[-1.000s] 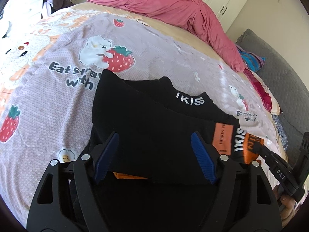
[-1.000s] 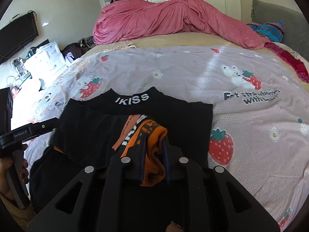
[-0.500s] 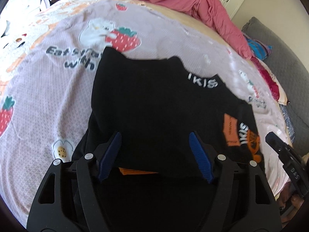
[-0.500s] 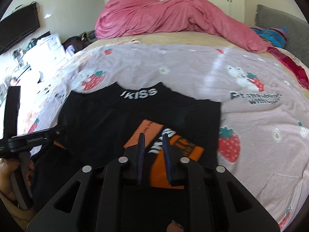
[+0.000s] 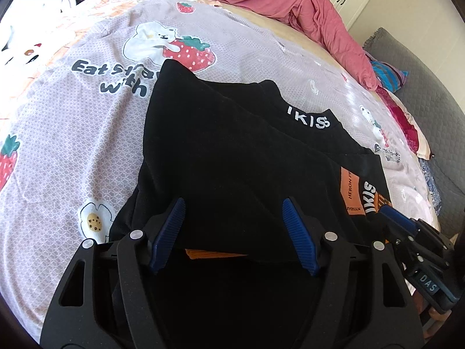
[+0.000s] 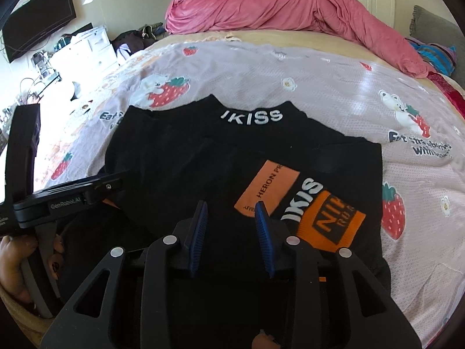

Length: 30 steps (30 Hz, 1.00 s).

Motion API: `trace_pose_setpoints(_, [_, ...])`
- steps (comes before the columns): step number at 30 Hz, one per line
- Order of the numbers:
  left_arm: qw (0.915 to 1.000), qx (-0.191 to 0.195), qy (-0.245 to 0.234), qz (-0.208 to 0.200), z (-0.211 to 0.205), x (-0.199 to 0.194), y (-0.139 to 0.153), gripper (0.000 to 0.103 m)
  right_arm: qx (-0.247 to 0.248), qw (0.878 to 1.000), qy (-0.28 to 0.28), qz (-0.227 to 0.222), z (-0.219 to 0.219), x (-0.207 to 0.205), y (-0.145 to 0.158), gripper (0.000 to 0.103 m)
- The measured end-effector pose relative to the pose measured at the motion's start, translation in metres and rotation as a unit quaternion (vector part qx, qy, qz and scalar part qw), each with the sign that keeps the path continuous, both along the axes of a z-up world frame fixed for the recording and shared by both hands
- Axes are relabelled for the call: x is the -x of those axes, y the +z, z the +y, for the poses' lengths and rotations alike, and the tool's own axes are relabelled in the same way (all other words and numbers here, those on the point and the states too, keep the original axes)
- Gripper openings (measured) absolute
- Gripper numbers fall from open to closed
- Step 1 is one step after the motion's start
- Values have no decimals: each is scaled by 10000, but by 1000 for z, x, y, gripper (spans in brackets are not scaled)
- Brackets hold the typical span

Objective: Fold small clothes
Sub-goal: 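Lay the cuff flat on the body and open the right tool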

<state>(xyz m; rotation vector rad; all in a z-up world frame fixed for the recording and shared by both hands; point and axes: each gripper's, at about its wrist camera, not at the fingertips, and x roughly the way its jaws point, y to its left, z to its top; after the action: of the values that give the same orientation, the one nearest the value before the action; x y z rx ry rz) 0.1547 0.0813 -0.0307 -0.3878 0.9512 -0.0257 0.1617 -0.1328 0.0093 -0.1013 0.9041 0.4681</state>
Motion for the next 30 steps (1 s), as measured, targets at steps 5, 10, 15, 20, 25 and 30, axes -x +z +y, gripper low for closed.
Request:
trace_pose_setpoints(5, [10000,14,-6,10,1,1,0,62,172,9995,-235,155,-7,-4,-12,41])
trace_pose_setpoints(10, [10000,-5,-35,40,0,0,0,62,464,9963,-534,485,-24,-16,-39,45])
trace_pose_setpoints(15, [10000,-9,-24,34,0,-1,0,62,9,9968,-657,465,-38,-10,-29,46])
trace_pose_setpoints(20, [10000,-19,-20,27,0,0,0,62,-313,9962,-698,415,-49,0,-16,56])
trace_pose_setpoints(25, [10000,-34,-14,18,-1,2,1,62,-519,9954,-714,364,-55,10,-6,76])
trace_pose_setpoints(30, [10000,-32,-1,-4,-1,7,3,62,-651,9949,-699,314,-61,23,2,89])
